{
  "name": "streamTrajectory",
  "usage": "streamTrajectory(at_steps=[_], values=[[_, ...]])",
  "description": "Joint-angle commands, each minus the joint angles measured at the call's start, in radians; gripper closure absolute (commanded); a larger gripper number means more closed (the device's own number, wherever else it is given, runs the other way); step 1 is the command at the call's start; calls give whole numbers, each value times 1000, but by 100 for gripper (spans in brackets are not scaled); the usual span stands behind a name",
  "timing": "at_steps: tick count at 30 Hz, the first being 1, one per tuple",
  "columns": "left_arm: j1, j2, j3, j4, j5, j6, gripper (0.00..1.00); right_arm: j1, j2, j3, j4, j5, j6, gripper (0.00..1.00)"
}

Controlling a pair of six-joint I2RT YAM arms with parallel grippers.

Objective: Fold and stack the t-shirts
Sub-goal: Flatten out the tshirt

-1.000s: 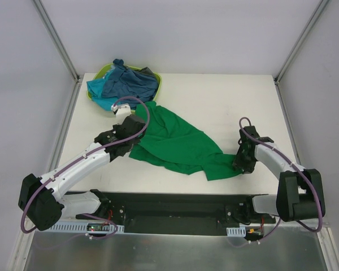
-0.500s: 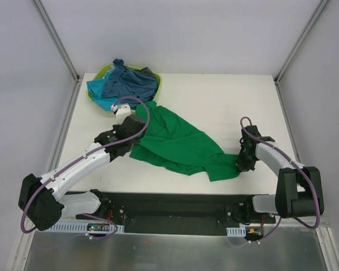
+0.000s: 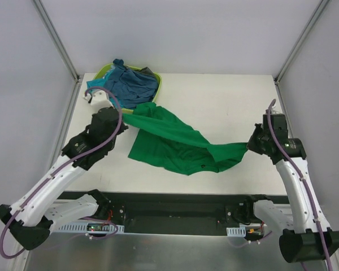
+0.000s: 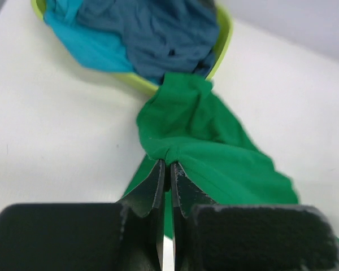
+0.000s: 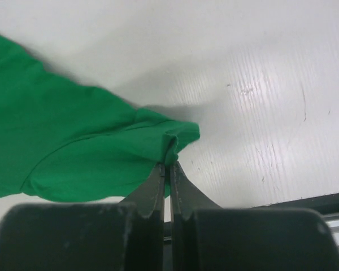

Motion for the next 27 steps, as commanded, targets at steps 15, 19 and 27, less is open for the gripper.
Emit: streamTrajectory(at_steps=[15,19,27], values=[[12,-220,497,118,222,320,100,0,33,1102,-247,-228,-98,100],[14,-170,533,134,168,341,100,0,100,1219,-250,-192,-112,100],[39,127,566,223,-57,409,100,-1,256,1144,-56,92,-218,100]])
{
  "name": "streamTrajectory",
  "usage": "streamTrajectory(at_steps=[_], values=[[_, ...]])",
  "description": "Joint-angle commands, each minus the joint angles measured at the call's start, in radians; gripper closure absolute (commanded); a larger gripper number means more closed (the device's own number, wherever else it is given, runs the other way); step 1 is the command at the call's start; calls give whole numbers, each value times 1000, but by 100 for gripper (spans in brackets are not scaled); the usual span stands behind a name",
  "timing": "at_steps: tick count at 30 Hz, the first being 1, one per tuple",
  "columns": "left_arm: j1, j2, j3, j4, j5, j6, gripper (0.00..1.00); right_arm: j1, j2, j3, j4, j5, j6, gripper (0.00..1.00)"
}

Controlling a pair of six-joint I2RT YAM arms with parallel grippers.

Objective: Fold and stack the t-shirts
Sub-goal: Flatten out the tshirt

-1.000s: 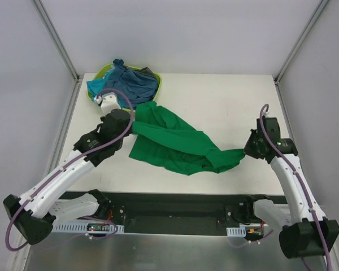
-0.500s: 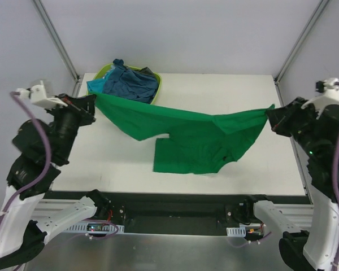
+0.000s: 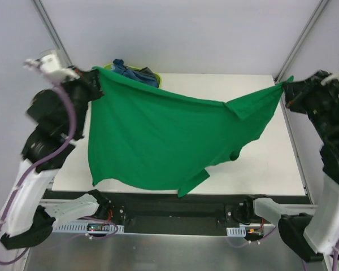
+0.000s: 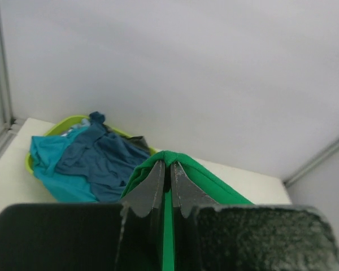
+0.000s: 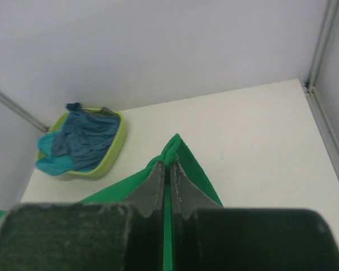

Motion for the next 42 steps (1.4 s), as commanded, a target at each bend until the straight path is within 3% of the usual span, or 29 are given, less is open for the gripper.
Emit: streamTrajectory(at_steps=[1,5,7,9,13,18,24,27,33,37,42], values=[[58,215,47,67,-91,76,100,-5,155,-26,151,229,-96,100],[170,419,164,65,68,69,100,-35,296,34,283,324,-174,100],[227,514,237,76,290,82,100,-74,380,113,329,314,-189,100],[276,625,364,67,506,35,100,-134,482,243,346,254,-170,100],[299,741,579,56,650,24,100,-256,568,468,394,128,-87,100],[301,766,640,56,774,12,100,-350,395,188,590,25,-70,100],[299,685,313,93,845,18,100,-365,179,-200,616,-58,-171,100],[298,618,50,140,885,-2,100,-364,44,-480,587,-72,-160,100],[282,464,-550,378,943,-88,100,-365,-257,-1090,471,-4,25,100],[241,443,-765,461,925,-129,100,-365,-320,-1300,315,80,65,100],[235,453,-900,493,882,-197,100,-365,-325,-1440,175,33,109,98]])
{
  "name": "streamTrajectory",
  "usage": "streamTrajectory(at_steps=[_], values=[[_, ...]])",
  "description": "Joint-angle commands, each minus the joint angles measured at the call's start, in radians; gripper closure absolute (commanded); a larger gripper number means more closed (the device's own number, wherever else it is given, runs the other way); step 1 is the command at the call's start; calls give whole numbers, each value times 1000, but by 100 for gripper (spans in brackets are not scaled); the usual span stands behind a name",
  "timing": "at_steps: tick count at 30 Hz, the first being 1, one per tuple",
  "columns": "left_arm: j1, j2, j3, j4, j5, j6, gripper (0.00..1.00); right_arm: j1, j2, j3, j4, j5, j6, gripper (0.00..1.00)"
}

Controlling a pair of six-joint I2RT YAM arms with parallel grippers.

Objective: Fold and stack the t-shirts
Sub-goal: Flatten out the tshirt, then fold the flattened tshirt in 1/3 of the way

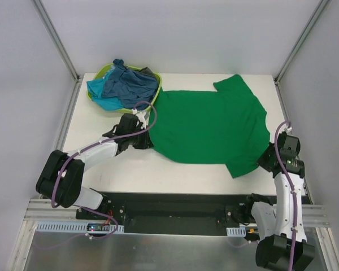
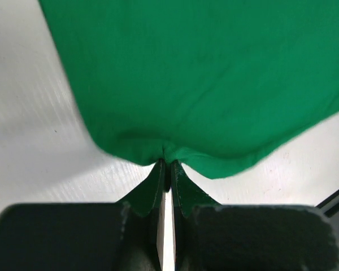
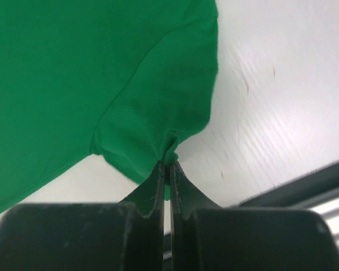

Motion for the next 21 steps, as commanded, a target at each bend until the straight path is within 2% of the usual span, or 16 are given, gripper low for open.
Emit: streamTrajectory(at_steps=[1,5,12,21], values=[[-4,-64,-75,173,-7,-86,100,-4,-26,-56,-135,0,102,98],[-6,-81,-138,184,-11,-120,100,-4,-54,-121,-118,-3,162,98],[-7,-173,-239,179,-51,-169,100,-4,-100,-107,-133,35,195,98],[-7,-308,-220,66,-186,-239,100,-4,-51,-29,-109,26,173,98]])
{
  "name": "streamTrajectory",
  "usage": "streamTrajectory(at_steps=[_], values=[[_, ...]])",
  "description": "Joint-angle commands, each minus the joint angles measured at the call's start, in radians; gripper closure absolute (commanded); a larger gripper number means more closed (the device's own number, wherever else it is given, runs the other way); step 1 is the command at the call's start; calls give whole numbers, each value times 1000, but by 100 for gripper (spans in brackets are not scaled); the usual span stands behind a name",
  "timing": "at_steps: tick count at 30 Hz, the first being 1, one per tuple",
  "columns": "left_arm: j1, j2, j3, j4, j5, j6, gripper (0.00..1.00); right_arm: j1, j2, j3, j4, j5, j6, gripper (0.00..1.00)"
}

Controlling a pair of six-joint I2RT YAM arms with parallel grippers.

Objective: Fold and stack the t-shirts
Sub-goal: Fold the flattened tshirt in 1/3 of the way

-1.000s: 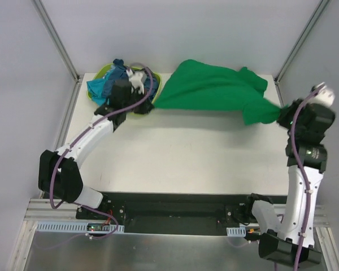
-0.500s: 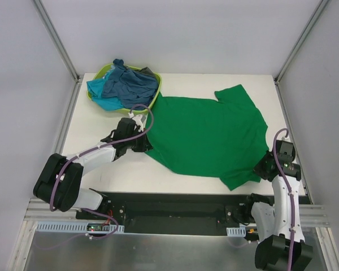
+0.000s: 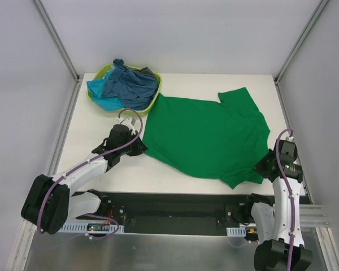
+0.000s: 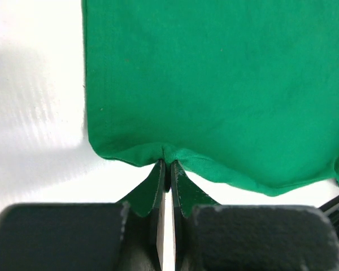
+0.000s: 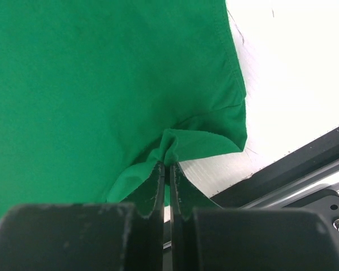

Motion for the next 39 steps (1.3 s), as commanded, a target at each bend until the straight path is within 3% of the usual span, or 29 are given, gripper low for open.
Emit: streamTrajectory(at_steps=[1,20,39], values=[[-2,-56,38,-54,-98,-53,100,-5,28,82,12,15,3,98],[11,179,257,-212,-338,-125,100,-5,425,303,239,-83,-47,98],[37,369,384,-250,-372,-73,100,17,841,454,497,-126,-115,95]])
